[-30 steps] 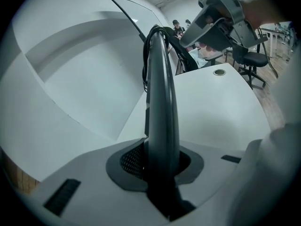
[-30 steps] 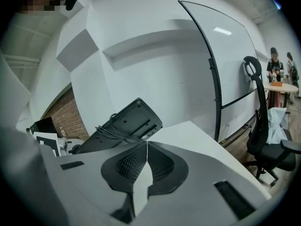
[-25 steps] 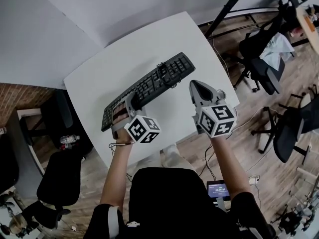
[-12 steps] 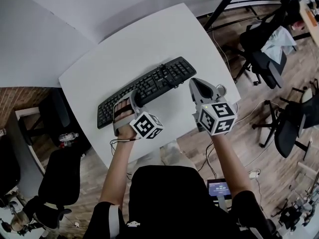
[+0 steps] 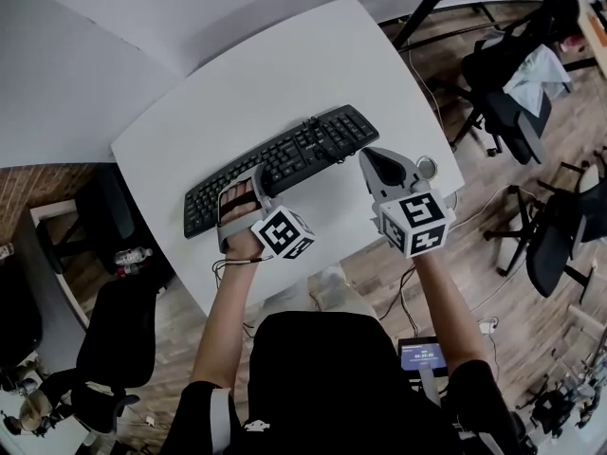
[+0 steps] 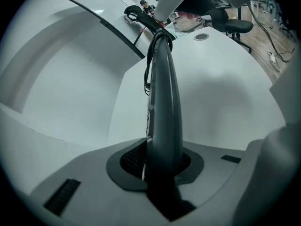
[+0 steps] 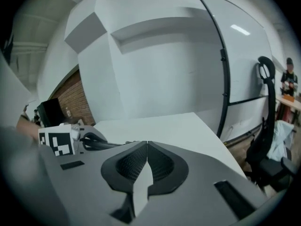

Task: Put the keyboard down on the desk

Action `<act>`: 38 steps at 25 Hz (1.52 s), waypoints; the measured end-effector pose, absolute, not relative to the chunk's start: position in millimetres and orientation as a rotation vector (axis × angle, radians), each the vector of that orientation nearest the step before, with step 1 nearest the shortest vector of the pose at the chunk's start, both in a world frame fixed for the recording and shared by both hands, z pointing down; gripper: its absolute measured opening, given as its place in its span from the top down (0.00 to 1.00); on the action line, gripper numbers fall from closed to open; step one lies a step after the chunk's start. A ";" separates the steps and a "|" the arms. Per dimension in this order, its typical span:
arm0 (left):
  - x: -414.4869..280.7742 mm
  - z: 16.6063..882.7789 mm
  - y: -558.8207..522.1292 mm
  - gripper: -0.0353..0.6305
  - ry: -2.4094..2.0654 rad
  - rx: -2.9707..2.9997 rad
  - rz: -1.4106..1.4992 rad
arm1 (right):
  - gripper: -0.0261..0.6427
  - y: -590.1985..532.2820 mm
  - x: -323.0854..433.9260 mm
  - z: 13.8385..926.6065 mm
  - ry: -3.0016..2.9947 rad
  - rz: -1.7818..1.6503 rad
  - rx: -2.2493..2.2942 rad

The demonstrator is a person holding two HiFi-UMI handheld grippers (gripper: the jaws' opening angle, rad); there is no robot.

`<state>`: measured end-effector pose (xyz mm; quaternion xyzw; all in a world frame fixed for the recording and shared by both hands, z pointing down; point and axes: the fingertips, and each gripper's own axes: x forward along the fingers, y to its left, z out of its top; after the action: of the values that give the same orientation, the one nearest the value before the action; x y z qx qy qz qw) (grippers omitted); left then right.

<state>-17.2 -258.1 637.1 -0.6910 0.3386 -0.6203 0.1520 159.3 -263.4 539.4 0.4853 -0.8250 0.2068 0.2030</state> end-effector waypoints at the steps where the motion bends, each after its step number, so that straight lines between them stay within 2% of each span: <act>1: -17.3 637.2 -258.0 0.80 0.968 -1.983 -1.780 | 0.90 -262.9 151.7 538.0 -2.313 0.521 1.279; 7: -18.2 642.3 -255.9 0.80 0.957 -1.987 -1.782 | 0.90 -255.4 109.3 531.5 -2.280 0.130 0.828; 12: -17.3 640.5 -256.4 0.80 0.954 -1.966 -1.767 | 0.89 -238.5 85.4 543.0 -2.211 -0.037 0.505; 13: -19.5 640.3 -256.3 0.80 0.956 -1.954 -1.776 | 0.87 -236.3 81.2 546.4 -2.195 -0.061 0.462; 15: -24.6 638.1 -257.9 0.80 0.966 -1.926 -1.792 | 0.72 -231.9 73.8 553.8 -2.162 -0.099 0.382; 24: -24.3 636.5 -258.6 0.80 0.978 -1.915 -1.786 | 0.65 -229.1 48.4 580.6 -2.014 -0.341 0.203; 30: -23.9 636.4 -257.7 0.80 0.961 -1.910 -1.772 | 0.65 -242.1 45.6 601.5 -1.942 -0.436 0.192; 38: -21.5 639.8 -252.2 0.80 0.951 -1.945 -1.781 | 0.73 -240.7 44.7 608.4 -1.906 -0.494 0.147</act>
<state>-21.5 -252.2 639.8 -0.6838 0.3345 -0.6263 0.1681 44.7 -240.7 608.4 0.0622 -0.8056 -0.2090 0.5509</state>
